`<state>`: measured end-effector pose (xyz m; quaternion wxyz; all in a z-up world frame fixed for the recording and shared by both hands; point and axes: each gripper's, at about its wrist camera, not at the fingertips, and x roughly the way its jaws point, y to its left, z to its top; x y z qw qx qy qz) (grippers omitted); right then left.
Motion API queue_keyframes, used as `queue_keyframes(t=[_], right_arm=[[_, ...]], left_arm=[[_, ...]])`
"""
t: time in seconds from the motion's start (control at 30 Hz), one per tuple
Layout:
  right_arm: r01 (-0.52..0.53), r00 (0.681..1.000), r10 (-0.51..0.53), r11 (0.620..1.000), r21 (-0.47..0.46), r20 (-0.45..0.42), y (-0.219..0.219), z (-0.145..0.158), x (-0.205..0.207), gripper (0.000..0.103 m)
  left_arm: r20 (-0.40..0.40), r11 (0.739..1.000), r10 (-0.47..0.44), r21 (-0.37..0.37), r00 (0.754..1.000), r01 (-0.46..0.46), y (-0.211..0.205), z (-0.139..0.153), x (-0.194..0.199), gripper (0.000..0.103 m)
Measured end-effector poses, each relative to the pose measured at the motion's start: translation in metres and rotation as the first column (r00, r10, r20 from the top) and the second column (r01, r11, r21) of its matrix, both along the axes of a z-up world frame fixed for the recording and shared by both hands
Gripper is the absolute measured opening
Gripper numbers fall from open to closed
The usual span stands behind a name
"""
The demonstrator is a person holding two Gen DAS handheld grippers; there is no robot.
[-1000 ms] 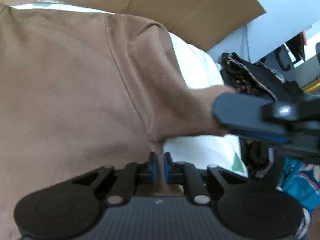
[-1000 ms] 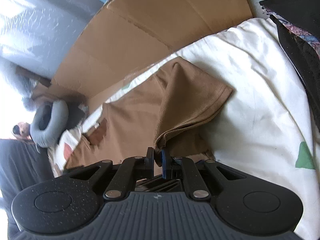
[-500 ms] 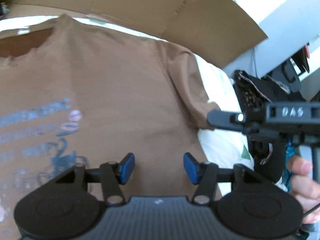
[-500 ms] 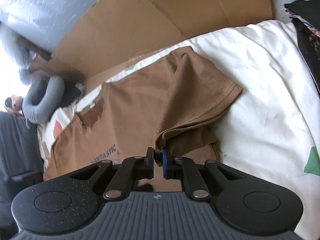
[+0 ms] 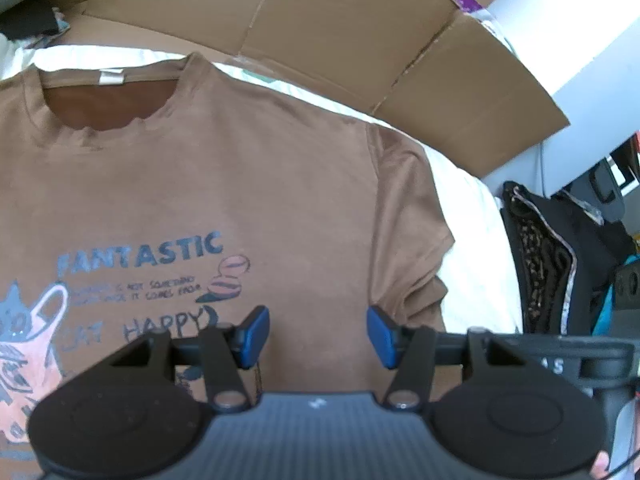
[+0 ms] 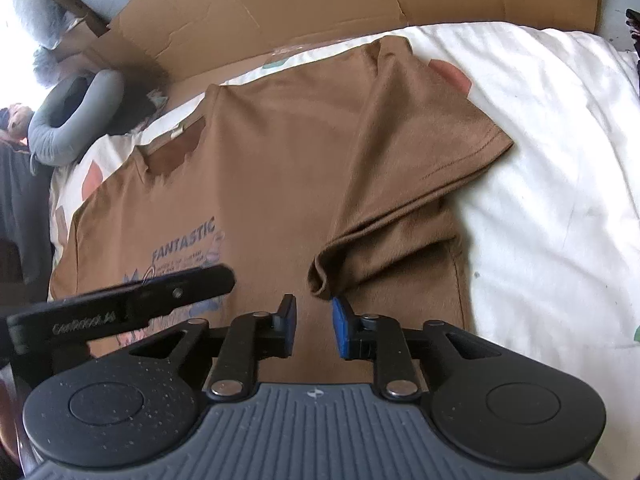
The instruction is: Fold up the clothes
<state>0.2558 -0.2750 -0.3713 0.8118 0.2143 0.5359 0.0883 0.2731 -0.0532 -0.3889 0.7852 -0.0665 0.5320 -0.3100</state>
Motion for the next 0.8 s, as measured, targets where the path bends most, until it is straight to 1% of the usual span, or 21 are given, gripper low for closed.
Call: queue_keyframes(t=[0.17, 0.23, 0.3, 0.37, 0.43, 0.6, 0.63, 0.7, 0.73, 0.77, 0.8], right_arm=[[0.031, 0.999, -0.030, 0.999, -0.030, 0.018, -0.018, 0.005, -0.007, 0.021], [0.050, 0.998, -0.048, 0.996, -0.069, 0.030, -0.025, 0.007, -0.009, 0.022], [0.087, 0.996, -0.082, 0.988, -0.131, 0.040, -0.034, 0.007, -0.011, 0.022], [0.110, 0.994, -0.105, 0.981, -0.158, 0.042, -0.041, 0.004, -0.013, 0.022], [0.129, 0.992, -0.125, 0.976, -0.175, 0.036, -0.049, -0.001, -0.014, 0.022], [0.152, 0.988, -0.151, 0.972, -0.181, 0.021, -0.060, -0.015, -0.011, 0.023], [0.152, 0.988, -0.151, 0.971, -0.186, 0.019, -0.060, -0.017, -0.010, 0.023], [0.147, 0.989, -0.145, 0.970, -0.192, 0.022, -0.058, -0.020, -0.007, 0.023], [0.142, 0.990, -0.140, 0.971, -0.195, 0.027, -0.056, -0.021, -0.006, 0.023], [0.137, 0.991, -0.133, 0.971, -0.195, 0.031, -0.055, -0.021, -0.004, 0.023], [0.131, 0.991, -0.127, 0.972, -0.194, 0.035, -0.053, -0.021, -0.002, 0.023]], left_arm=[[0.040, 0.998, -0.059, 0.015, 0.997, 0.058, -0.017, 0.002, -0.008, 0.057], [0.057, 0.996, -0.083, 0.021, 0.995, 0.082, -0.027, 0.002, -0.011, 0.057], [0.077, 0.994, -0.108, 0.030, 0.991, 0.106, -0.037, 0.002, -0.015, 0.057], [0.098, 0.991, -0.130, 0.044, 0.987, 0.126, -0.046, 0.001, -0.020, 0.057], [0.114, 0.987, -0.151, 0.068, 0.982, 0.144, -0.055, -0.002, -0.024, 0.057], [0.126, 0.977, -0.194, 0.110, 0.973, 0.180, -0.070, -0.011, -0.029, 0.056], [0.126, 0.976, -0.199, 0.116, 0.972, 0.185, -0.071, -0.013, -0.029, 0.055], [0.116, 0.975, -0.201, 0.123, 0.973, 0.187, -0.073, -0.017, -0.026, 0.044], [0.111, 0.975, -0.200, 0.121, 0.973, 0.187, -0.073, -0.018, -0.025, 0.036], [0.108, 0.975, -0.201, 0.117, 0.974, 0.188, -0.073, -0.019, -0.024, 0.032], [0.106, 0.975, -0.202, 0.113, 0.974, 0.190, -0.073, -0.018, -0.023, 0.031]])
